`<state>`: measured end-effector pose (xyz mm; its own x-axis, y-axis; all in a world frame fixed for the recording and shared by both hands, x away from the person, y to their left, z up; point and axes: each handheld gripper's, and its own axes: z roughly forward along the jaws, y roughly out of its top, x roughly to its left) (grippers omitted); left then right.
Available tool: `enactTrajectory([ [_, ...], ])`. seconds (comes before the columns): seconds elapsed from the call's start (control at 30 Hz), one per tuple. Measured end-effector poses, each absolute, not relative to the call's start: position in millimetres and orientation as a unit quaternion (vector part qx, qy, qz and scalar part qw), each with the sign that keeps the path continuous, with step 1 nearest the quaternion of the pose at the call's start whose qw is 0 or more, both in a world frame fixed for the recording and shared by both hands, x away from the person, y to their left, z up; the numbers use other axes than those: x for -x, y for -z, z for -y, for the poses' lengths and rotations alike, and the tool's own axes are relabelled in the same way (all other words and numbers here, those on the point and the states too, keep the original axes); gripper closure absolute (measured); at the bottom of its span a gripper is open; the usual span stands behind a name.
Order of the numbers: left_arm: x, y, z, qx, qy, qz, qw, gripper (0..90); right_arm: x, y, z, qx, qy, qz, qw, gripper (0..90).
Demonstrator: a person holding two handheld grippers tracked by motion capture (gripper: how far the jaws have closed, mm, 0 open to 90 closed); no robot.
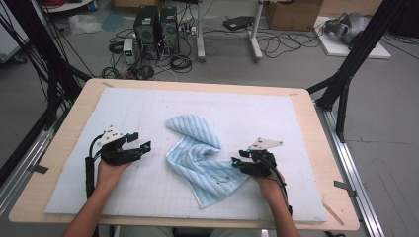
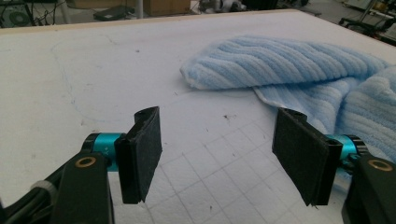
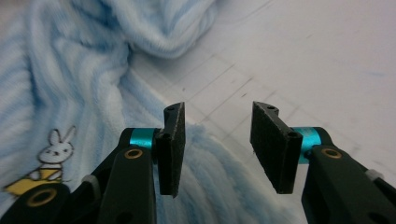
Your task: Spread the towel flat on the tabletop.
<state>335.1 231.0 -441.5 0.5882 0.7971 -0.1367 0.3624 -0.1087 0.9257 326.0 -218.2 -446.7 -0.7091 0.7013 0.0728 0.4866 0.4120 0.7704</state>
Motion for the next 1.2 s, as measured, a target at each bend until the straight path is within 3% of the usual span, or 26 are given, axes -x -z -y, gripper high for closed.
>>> enactTrajectory([
  [0.07, -335, 441, -231, -0.715, -0.205, -0.406, 0.531, 33.2, -327, 450, 213, -0.356, -0.398, -0.835, 0.135, 61.3],
  [0.17, -335, 441, -232, -0.713, -0.205, -0.407, 0.533, 33.3, -325, 449, 213, -0.347, -0.401, -0.840, 0.116, 84.0],
  [0.27, -335, 441, -232, -0.713, -0.205, -0.406, 0.533, 33.3, -322, 447, 212, -0.342, -0.390, -0.846, 0.124, 85.7],
  [0.5, -335, 441, -231, -0.715, -0.206, -0.404, 0.532, 33.4, -314, 436, 233, -0.366, -0.393, -0.829, 0.153, 85.7],
  [0.73, -336, 442, -230, -0.716, -0.207, -0.405, 0.529, 33.6, -295, 426, 270, -0.406, -0.349, -0.820, 0.204, 85.7],
  [0.9, -336, 442, -230, -0.716, -0.208, -0.404, 0.529, 33.7, -285, 430, 288, -0.427, -0.293, -0.828, 0.215, 85.3],
  [1.0, -336, 442, -228, -0.717, -0.209, -0.403, 0.529, 33.7, -284, 428, 294, -0.438, -0.313, -0.817, 0.209, 79.2],
  [1.07, -336, 442, -228, -0.718, -0.208, -0.403, 0.528, 33.7, -287, 423, 295, -0.440, -0.357, -0.797, 0.210, 68.7],
  [1.2, -336, 442, -229, -0.717, -0.209, -0.403, 0.528, 33.7, -301, 419, 284, -0.435, -0.405, -0.779, 0.201, 62.7],
])
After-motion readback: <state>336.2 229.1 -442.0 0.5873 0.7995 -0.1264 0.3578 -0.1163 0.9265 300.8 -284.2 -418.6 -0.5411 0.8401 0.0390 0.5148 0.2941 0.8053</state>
